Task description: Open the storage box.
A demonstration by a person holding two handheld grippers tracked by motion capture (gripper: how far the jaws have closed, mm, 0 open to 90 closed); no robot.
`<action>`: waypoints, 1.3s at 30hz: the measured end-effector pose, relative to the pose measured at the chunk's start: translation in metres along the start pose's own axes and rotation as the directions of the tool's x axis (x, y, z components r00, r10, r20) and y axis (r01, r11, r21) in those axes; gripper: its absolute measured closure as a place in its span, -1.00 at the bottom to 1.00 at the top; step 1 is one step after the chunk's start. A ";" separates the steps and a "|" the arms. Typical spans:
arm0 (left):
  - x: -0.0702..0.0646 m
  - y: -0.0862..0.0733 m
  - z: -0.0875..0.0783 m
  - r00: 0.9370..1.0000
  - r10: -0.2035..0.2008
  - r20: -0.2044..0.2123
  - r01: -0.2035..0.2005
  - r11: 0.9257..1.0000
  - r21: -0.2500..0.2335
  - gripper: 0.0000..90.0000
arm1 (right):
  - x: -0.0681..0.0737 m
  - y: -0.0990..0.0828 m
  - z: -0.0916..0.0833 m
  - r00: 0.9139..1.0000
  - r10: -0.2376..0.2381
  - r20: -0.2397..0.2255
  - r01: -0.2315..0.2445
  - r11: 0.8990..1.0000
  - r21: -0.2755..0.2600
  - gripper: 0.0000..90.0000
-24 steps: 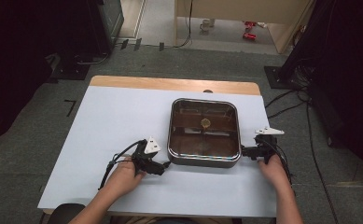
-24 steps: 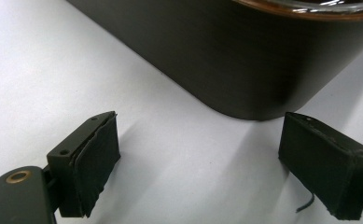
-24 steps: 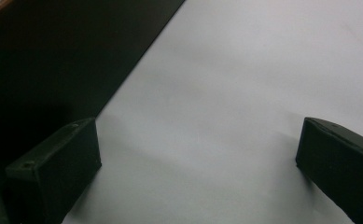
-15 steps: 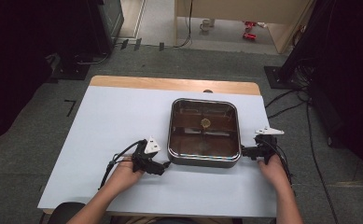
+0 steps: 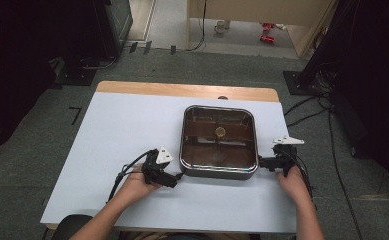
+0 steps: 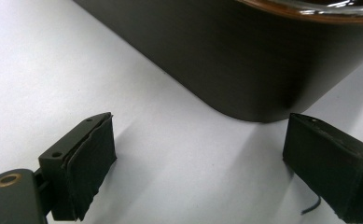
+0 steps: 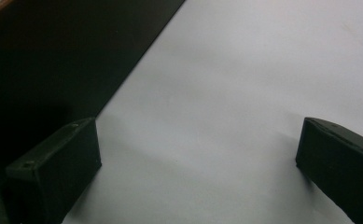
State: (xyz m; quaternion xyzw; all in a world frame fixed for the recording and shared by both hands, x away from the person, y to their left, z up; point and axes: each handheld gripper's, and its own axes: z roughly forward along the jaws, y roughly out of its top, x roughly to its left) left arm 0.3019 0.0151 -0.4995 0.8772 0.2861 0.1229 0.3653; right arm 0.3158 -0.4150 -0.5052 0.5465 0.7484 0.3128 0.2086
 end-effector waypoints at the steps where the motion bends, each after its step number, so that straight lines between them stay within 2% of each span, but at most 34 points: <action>1: 0.000 0.000 0.000 1.000 0.000 0.001 0.000 1.000 -0.001 -0.80 | 0.000 0.000 0.000 1.000 0.000 0.000 0.000 1.000 0.000 -1.00; 13: 0.000 0.002 0.000 1.000 0.005 0.001 -0.005 1.000 0.016 -0.80 | 0.000 0.000 0.000 1.000 0.001 0.000 -0.001 1.000 0.000 -1.00; 17: 0.000 0.006 0.000 1.000 0.013 0.009 -0.014 0.999 0.043 -0.78 | 0.000 0.000 0.000 1.000 0.001 0.000 -0.001 1.000 0.000 -1.00; 23: 0.000 0.009 -0.003 0.999 0.030 0.035 -0.033 0.997 0.065 -0.60 | 0.000 0.000 0.000 1.000 0.000 0.000 0.000 1.000 0.000 -1.00; 25: 0.001 0.011 -0.005 0.998 0.037 0.046 -0.040 0.996 0.081 -0.45 | 0.000 0.000 0.000 1.000 0.001 0.000 -0.001 1.000 0.000 -1.00; 27: 0.001 0.012 -0.007 0.998 0.042 0.052 -0.047 0.994 0.094 -0.43 | 0.000 0.000 0.000 1.000 0.001 0.000 -0.001 1.000 0.000 -1.00; 30: 0.003 0.013 -0.010 0.998 0.015 0.068 -0.021 0.995 0.099 -0.31 | 0.000 0.000 0.000 1.000 0.000 0.000 0.000 1.000 0.000 -1.00; 33: 0.006 0.018 -0.015 0.995 0.012 0.096 -0.022 0.994 0.111 -0.31 | 0.000 0.000 0.000 1.000 0.001 0.000 -0.001 1.000 0.000 -1.00; 34: 0.009 0.022 -0.020 0.993 -0.021 0.120 0.008 0.994 0.106 -0.32 | 0.000 0.000 0.000 1.000 0.001 0.000 -0.001 1.000 0.000 -1.00; 37: 0.012 0.026 -0.026 0.991 -0.040 0.128 0.027 0.995 0.100 -0.31 | 0.000 0.000 0.000 1.000 0.001 0.000 -0.001 1.000 0.000 -1.00; 39: 0.014 0.029 -0.031 0.991 -0.037 0.129 0.025 0.995 0.094 -0.31 | 0.000 0.000 0.000 1.000 0.000 0.000 0.000 1.000 0.000 -1.00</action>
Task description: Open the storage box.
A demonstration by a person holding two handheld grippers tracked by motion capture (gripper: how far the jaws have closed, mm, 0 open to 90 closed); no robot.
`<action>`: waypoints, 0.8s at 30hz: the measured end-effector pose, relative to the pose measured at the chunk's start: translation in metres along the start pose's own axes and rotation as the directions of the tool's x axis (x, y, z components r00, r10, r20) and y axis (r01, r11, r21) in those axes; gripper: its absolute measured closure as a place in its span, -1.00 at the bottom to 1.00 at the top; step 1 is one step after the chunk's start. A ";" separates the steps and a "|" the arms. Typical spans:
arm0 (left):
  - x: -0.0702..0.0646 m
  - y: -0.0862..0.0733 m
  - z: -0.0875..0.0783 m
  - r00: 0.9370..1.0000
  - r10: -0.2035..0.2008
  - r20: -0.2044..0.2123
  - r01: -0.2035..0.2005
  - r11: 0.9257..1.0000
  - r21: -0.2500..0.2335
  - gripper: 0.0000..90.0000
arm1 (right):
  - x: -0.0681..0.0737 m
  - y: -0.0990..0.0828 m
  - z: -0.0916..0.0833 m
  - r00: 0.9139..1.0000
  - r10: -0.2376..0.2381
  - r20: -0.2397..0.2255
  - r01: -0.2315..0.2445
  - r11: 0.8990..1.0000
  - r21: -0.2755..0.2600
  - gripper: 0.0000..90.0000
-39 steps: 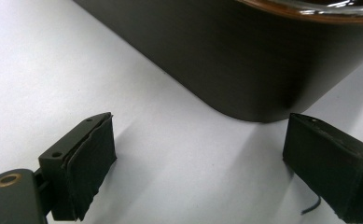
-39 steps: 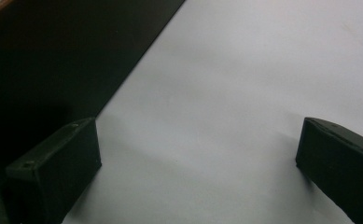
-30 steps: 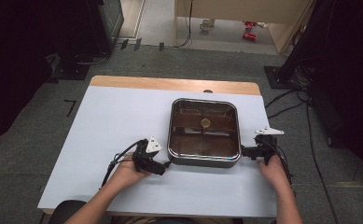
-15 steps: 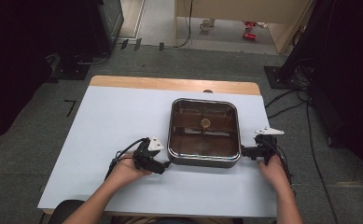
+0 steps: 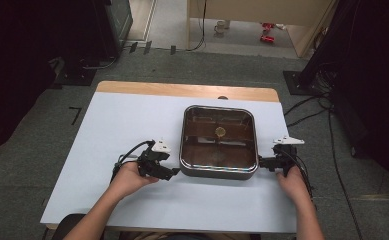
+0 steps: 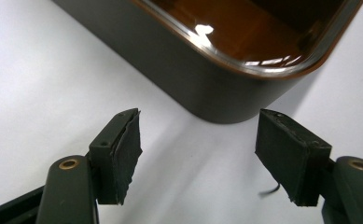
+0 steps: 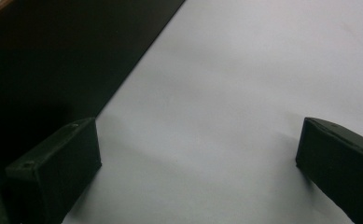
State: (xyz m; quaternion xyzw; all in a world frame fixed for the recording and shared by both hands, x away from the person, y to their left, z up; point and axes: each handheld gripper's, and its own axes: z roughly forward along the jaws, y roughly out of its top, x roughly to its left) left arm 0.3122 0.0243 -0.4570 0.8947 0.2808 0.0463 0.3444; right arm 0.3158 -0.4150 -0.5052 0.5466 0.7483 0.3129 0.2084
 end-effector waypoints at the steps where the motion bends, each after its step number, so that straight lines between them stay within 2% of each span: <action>1: 0.001 0.001 -0.002 1.000 -0.002 0.005 0.002 1.000 -0.008 -0.31 | 0.000 0.000 0.000 1.000 0.000 0.000 0.000 1.000 0.000 -1.00; 6: 0.004 0.013 -0.013 1.000 -0.008 0.023 0.008 1.000 -0.011 -0.31 | 0.000 0.000 0.000 1.000 0.000 0.000 0.000 1.000 0.000 -1.00; 10: 0.003 0.025 -0.022 1.000 0.014 0.021 -0.013 0.999 -0.043 -0.33 | 0.000 0.000 0.000 1.000 0.000 0.001 0.000 1.000 0.000 -1.00; 13: 0.003 0.034 -0.026 0.999 0.021 0.035 -0.018 0.997 -0.068 -0.34 | 0.000 0.000 0.000 1.000 0.000 0.001 0.000 1.000 0.000 -1.00; 24: 0.006 0.067 -0.012 0.997 0.035 0.074 -0.029 0.996 -0.080 -0.29 | 0.000 0.000 0.000 1.000 0.000 0.003 0.000 1.000 0.000 -1.00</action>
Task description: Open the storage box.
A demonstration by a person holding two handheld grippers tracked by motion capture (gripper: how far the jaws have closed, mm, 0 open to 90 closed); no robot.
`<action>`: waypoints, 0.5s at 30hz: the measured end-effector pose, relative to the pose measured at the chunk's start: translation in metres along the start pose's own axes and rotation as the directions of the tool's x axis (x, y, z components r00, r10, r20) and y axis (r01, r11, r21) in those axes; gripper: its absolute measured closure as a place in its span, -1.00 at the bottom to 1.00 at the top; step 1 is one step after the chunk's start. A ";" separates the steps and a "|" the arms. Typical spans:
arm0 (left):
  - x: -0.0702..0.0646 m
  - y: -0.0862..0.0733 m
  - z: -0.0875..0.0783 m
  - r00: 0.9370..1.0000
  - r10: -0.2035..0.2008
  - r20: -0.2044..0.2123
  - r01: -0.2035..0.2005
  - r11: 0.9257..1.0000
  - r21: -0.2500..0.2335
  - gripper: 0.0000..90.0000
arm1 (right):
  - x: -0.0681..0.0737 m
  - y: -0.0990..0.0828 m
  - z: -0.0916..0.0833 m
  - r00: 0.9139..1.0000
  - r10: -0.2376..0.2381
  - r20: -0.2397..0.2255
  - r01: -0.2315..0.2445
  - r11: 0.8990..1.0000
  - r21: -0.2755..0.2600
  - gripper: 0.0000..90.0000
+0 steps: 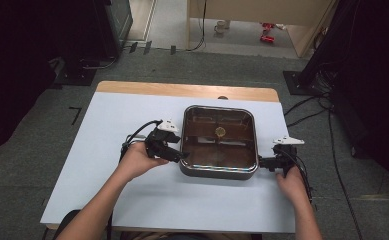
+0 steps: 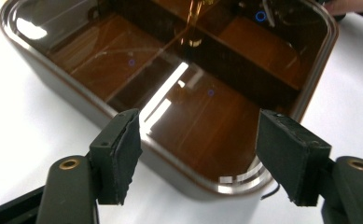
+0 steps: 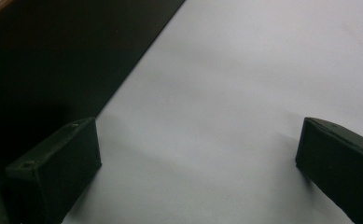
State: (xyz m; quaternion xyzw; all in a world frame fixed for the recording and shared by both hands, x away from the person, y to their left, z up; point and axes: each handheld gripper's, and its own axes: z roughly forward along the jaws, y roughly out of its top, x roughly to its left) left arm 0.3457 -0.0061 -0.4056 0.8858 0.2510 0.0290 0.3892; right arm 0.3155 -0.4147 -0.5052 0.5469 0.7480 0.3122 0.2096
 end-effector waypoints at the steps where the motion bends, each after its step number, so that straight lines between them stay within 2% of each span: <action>1: 0.000 0.003 0.002 1.000 0.001 0.003 -0.001 1.000 -0.004 -0.28 | 0.000 0.000 0.000 1.000 0.000 0.000 0.000 1.000 0.000 -1.00; 3: 0.001 0.010 0.009 1.000 0.012 0.003 -0.012 1.000 -0.004 -0.27 | 0.000 0.000 0.000 1.000 0.000 0.000 0.000 1.000 0.000 -1.00; 11: 0.005 0.024 0.025 1.000 0.014 0.005 -0.014 1.000 0.000 -0.24 | 0.000 0.000 0.000 1.000 0.000 0.001 0.000 1.000 -0.001 -1.00; 15: 0.007 0.032 0.038 1.000 0.022 0.003 -0.022 1.000 0.002 -0.22 | 0.000 0.000 0.000 1.000 -0.002 0.001 0.002 1.000 -0.001 -1.00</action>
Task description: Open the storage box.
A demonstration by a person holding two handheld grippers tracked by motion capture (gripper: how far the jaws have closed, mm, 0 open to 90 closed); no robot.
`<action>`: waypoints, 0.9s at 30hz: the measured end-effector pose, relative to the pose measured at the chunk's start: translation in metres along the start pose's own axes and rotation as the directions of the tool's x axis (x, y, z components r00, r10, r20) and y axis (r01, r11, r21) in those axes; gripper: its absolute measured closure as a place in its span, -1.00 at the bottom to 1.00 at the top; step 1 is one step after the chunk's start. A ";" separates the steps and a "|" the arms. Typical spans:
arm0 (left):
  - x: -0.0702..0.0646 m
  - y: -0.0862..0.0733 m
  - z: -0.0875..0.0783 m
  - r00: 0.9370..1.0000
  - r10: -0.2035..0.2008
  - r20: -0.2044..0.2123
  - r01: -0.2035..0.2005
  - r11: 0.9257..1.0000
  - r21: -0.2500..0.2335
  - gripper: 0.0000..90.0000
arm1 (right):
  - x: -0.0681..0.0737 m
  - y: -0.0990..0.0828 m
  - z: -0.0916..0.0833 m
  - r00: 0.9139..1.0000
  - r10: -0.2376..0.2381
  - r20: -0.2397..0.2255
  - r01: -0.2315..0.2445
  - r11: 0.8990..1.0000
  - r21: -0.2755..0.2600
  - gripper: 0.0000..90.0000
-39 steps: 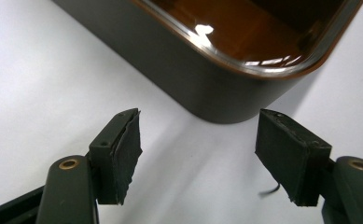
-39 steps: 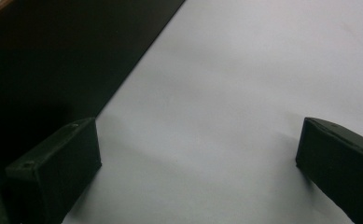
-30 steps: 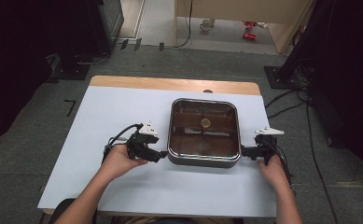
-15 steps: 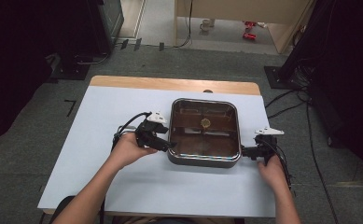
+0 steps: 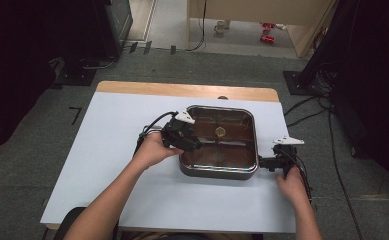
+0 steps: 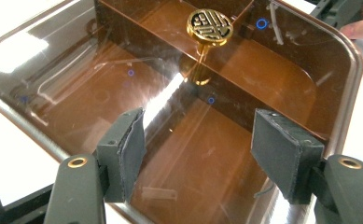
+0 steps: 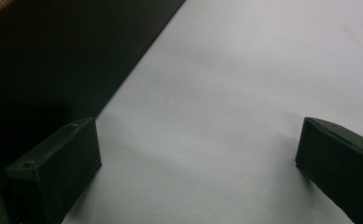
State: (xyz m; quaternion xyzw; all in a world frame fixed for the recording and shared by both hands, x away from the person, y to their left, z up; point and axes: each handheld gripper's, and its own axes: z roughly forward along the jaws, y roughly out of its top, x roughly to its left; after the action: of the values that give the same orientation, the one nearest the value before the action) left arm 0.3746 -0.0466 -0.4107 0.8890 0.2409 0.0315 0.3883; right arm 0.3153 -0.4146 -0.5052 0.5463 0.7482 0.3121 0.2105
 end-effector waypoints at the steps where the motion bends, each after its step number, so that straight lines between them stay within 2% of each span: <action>1: 0.000 0.000 0.000 1.000 0.000 0.000 0.000 1.000 0.000 -0.22 | 0.000 0.000 0.000 1.000 0.000 0.000 0.000 1.000 0.000 -1.00; 4: 0.002 0.006 0.013 1.000 0.002 -0.006 -0.002 1.000 0.013 -0.21 | 0.000 0.000 0.000 1.000 0.000 0.000 0.000 1.000 0.000 -1.00; 13: 0.004 0.022 0.034 1.000 0.019 -0.005 -0.019 1.000 0.014 -0.20 | 0.000 0.000 0.000 1.000 0.001 0.001 -0.001 1.000 -0.001 -1.00; 18: 0.004 0.029 0.049 0.999 0.031 0.005 -0.031 0.999 -0.005 -0.20 | 0.000 0.000 0.000 1.000 0.003 0.001 -0.003 1.000 0.000 -1.00; 23: 0.001 0.033 0.056 0.999 0.040 0.009 -0.040 0.999 -0.024 -0.19 | 0.000 0.000 0.000 1.000 0.002 0.001 -0.002 1.000 0.000 -1.00; 27: -0.002 0.035 0.061 0.998 0.059 0.011 -0.058 0.998 -0.039 -0.04 | 0.000 0.000 0.000 1.000 0.003 0.001 -0.003 1.000 0.000 -1.00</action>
State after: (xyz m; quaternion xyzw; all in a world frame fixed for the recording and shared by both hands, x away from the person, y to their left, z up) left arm 0.4020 -0.1085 -0.4282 0.8882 0.2117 0.0421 0.4057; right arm 0.3151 -0.4143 -0.5052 0.5474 0.7475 0.3119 0.2105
